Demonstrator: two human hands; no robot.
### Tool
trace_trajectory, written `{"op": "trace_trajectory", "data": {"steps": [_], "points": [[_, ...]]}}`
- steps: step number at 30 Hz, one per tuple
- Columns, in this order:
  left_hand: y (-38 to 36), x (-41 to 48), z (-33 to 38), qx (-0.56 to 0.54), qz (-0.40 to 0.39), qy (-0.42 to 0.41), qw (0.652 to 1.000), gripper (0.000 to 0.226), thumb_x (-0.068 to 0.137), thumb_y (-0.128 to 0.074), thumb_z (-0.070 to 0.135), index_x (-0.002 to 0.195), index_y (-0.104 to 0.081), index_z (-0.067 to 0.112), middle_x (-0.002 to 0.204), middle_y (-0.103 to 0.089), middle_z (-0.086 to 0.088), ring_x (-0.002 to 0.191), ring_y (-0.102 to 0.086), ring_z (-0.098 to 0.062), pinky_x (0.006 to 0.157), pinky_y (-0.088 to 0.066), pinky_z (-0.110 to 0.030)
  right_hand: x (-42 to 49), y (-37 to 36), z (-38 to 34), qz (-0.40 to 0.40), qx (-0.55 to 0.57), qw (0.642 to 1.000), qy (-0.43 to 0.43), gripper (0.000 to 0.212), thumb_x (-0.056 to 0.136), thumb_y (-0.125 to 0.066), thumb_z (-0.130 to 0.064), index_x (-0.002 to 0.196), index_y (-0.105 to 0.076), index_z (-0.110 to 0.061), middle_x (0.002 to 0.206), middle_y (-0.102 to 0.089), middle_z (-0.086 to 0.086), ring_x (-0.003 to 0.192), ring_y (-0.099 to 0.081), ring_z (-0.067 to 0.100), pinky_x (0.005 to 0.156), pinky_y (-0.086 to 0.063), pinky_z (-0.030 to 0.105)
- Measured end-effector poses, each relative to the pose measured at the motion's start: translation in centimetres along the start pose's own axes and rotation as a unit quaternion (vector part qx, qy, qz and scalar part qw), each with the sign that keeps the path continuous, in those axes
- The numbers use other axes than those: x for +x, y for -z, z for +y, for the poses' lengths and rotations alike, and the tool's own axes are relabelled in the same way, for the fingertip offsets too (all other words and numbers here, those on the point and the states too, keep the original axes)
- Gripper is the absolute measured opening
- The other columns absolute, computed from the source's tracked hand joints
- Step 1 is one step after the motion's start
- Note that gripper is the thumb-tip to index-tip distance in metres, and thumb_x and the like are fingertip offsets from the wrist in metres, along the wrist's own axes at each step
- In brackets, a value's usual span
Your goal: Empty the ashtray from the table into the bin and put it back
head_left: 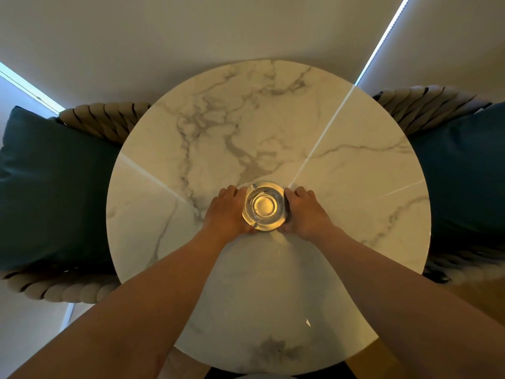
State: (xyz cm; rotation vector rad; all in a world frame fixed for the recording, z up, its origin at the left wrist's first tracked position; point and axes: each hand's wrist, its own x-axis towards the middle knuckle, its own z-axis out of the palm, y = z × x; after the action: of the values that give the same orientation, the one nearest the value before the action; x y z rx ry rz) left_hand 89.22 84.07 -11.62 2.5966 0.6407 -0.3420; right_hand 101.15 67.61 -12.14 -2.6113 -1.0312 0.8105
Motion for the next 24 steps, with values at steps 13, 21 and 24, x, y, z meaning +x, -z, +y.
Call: {"op": "trace_trajectory", "data": {"steps": [13, 21, 24], "points": [[-0.1, 0.6, -0.3, -0.003, -0.008, 0.012, 1.0, 0.105, 0.051, -0.086, 0.051, 0.138, -0.038, 0.017, 0.123, -0.052, -0.006, 0.112, -0.048, -0.028, 0.092, -0.043, -0.042, 0.4, 0.4, 0.0, -0.004, -0.002, 1.0, -0.002, 0.09, 0.061, -0.085, -0.038, 0.136, -0.041, -0.014, 0.122, -0.047, 0.01, 0.114, -0.043, 0.032, 0.093, -0.047, 0.044], [0.0, -0.2, -1.0, -0.015, -0.015, 0.02, 1.0, 0.108, 0.053, -0.088, 0.048, 0.142, -0.034, 0.018, 0.126, -0.049, -0.005, 0.116, -0.046, -0.027, 0.093, -0.042, -0.04, -0.1, 0.4, 0.3, 0.002, 0.009, 1.0, -0.016, 0.079, 0.062, -0.084, -0.033, 0.129, -0.045, -0.017, 0.117, -0.051, 0.008, 0.111, -0.046, 0.033, 0.091, -0.048, 0.044], [0.3, -0.9, -1.1, 0.001, -0.017, 0.016, 1.0, 0.102, 0.058, -0.087, 0.046, 0.141, -0.035, 0.017, 0.126, -0.049, -0.005, 0.116, -0.047, -0.027, 0.094, -0.043, -0.042, -0.7, 0.6, 0.3, 0.005, 0.013, 0.999, -0.033, 0.072, 0.063, -0.083, -0.03, 0.124, -0.047, -0.017, 0.115, -0.054, 0.008, 0.111, -0.047, 0.033, 0.09, -0.049, 0.044]]}}
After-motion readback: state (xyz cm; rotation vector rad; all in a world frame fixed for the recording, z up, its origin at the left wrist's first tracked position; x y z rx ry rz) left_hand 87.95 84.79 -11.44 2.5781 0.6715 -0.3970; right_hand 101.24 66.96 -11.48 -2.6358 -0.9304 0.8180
